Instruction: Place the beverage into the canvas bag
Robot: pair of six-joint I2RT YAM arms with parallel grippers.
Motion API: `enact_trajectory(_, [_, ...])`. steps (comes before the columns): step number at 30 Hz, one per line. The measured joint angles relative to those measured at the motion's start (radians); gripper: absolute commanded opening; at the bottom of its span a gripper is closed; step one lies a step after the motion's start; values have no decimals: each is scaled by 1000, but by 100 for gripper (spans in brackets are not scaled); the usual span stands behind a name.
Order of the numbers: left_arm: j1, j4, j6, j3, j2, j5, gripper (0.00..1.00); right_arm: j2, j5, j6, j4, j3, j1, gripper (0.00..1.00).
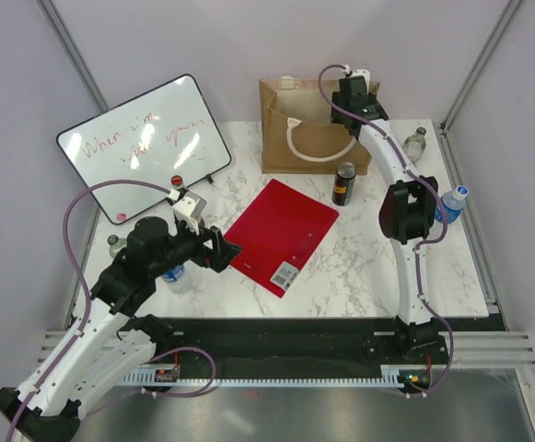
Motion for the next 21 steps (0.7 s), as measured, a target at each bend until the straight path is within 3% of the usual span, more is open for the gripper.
enact_trajectory(5, [0,0,0,0,0,0,98,-80,-19,0,-7,-11,-3,76])
enact_trajectory(16, [-2,0,0,0,-6,-1,100,-417,-117,7,-27,-122,-3,76])
enact_trajectory(21, [-2,0,0,0,-6,-12,100,-557,-177,33,-76,-231,-3,86])
